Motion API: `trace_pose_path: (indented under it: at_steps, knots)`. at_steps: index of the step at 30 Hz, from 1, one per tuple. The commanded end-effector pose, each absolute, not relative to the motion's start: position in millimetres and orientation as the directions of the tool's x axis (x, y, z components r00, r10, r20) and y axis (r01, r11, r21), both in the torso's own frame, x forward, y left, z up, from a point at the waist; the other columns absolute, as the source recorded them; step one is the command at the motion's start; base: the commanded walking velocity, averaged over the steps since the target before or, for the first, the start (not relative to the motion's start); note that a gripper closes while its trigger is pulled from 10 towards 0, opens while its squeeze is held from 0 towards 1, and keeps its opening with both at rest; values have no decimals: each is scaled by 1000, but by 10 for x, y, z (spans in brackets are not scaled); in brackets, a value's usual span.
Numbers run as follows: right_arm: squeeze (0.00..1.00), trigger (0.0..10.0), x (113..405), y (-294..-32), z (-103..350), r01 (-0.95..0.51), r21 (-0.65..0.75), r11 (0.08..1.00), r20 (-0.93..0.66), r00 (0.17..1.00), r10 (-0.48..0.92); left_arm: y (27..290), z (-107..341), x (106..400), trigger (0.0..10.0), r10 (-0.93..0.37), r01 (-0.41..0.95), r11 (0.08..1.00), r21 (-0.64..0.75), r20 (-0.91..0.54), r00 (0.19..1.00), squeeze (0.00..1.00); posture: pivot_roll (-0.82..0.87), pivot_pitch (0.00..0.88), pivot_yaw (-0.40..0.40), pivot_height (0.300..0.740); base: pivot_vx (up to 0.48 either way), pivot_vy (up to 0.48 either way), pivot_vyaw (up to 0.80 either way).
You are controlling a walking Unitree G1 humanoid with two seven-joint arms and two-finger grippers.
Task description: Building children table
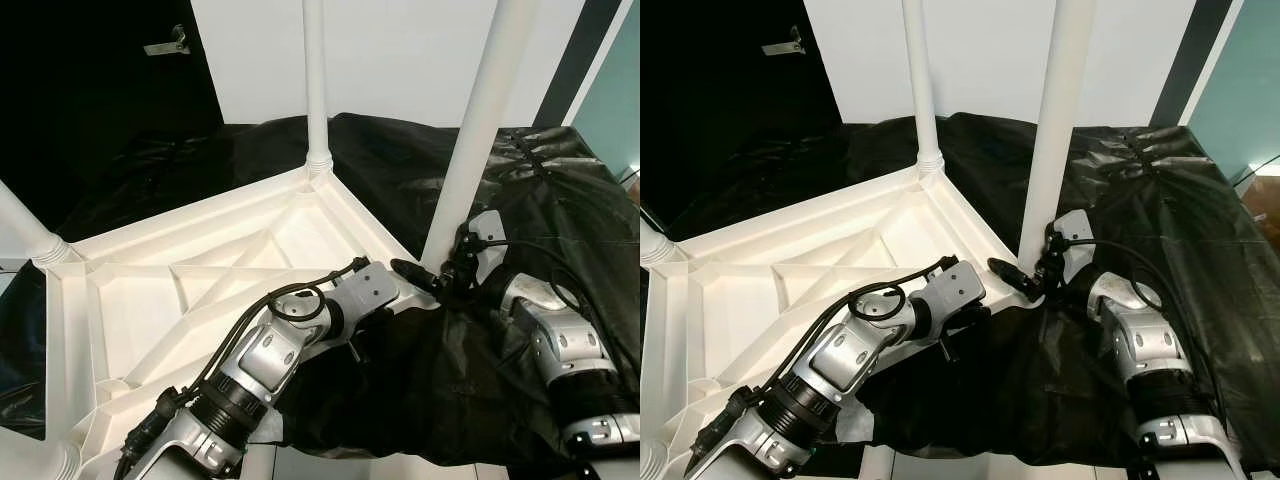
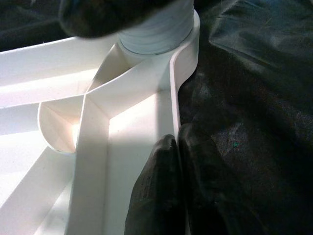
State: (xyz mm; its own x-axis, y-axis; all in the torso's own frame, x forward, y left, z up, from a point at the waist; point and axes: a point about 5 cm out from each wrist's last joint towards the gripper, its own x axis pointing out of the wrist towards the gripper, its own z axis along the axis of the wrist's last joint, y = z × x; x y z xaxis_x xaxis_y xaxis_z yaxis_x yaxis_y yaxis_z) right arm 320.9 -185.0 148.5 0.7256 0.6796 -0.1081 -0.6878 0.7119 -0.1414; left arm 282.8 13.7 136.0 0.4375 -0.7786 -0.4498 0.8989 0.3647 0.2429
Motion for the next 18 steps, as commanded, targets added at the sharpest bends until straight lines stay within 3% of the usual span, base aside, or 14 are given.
trace_pose_path:
  at_steps: [1, 12, 13, 14, 15, 17, 18]
  knots:
    - [0, 0, 3208, -1782, 1445, -731, -150, 666, -133, 682, 719, 164, 1432, 2883, 10000, -764, 877, 389, 282, -434, 478, 0, -60, 0, 21, 740, 0, 0, 0]
    - [0, 0, 3152, -1830, 1375, -711, -149, 687, -137, 703, 698, 158, 1422, 2870, 10000, -765, 879, 387, 277, -436, 474, 0, -66, 0, 18, 740, 0, 0, 0]
    - [0, 6549, 3146, -1832, 1362, -694, -151, 703, -130, 719, 682, 156, 1420, 2868, 10000, -765, 880, 387, 276, -436, 474, 0, -66, 0, 19, 740, 0, 0, 0]
    - [0, 6549, 3146, -1832, 1362, -694, -151, 703, -130, 719, 682, 156, 1420, 2868, 10000, -765, 880, 387, 276, -436, 474, 0, -66, 0, 19, 740, 0, 0, 0]
    - [0, 10000, 3147, -1837, 1342, -649, -160, 744, -122, 761, 637, 155, 1418, 2863, 10000, -765, 880, 387, 275, -436, 473, 0, -64, 0, 18, 740, 0, 0, 0]
    - [0, 10000, 3147, -1834, 1289, -537, -154, 829, -111, 843, 525, 158, 1415, 2854, 10000, -766, 881, 387, 272, -437, 472, 0, -63, 0, 20, 740, 0, 0, 0]
    - [0, 10000, 3147, -1834, 1289, -537, -154, 829, -111, 843, 525, 158, 1415, 2854, 10000, -766, 881, 387, 272, -437, 472, 0, -63, 0, 20, 740, 0, 0, 0]
